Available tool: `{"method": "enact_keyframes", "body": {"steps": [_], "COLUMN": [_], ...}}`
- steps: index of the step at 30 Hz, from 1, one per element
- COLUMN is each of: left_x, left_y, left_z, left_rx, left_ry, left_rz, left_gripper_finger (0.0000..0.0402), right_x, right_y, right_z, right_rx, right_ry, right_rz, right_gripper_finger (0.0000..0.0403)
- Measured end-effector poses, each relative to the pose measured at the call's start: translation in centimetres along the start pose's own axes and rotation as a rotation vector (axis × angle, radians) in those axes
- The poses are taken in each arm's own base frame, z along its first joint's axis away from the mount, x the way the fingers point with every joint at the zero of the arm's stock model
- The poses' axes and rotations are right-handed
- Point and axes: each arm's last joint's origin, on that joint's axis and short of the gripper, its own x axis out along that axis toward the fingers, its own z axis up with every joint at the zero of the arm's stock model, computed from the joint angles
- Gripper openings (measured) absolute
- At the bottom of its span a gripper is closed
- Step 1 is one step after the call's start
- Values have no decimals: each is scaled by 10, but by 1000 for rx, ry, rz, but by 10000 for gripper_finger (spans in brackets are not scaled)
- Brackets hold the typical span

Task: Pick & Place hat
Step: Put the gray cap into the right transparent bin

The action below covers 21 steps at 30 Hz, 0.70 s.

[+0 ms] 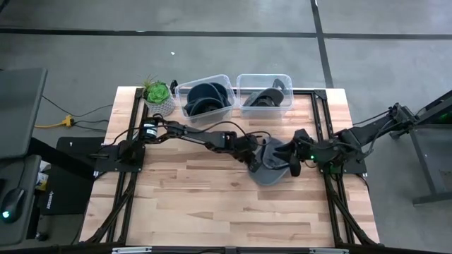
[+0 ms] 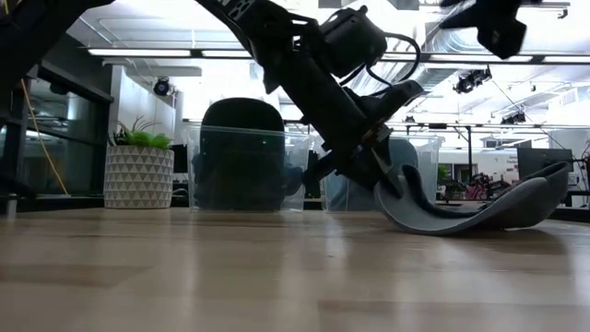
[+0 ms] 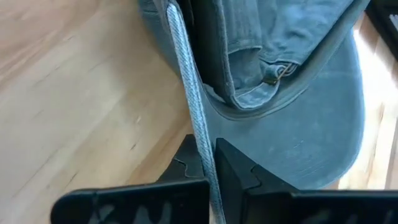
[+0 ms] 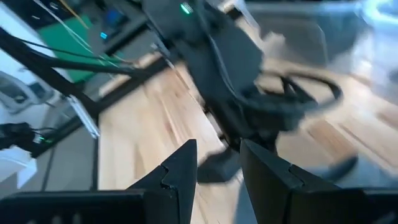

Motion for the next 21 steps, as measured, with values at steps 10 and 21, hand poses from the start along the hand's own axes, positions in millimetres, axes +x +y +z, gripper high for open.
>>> {"method": "enact_keyframes", "body": {"steps": [10, 21], "left_x": [0, -1], "left_y": [4, 6], "left_z": [-3, -6], "left_rx": [21, 44], "left_ry": [48, 81], "left_rz": [28, 47], "left_gripper_finger": [0, 0], "right_x": [0, 2], "right_y": [8, -4], "right_z": [9, 3], "right_rx": [-36, -22], "right_ry": [-78, -1], "right_rz": [78, -28], "right_gripper_finger": [119, 119]}}
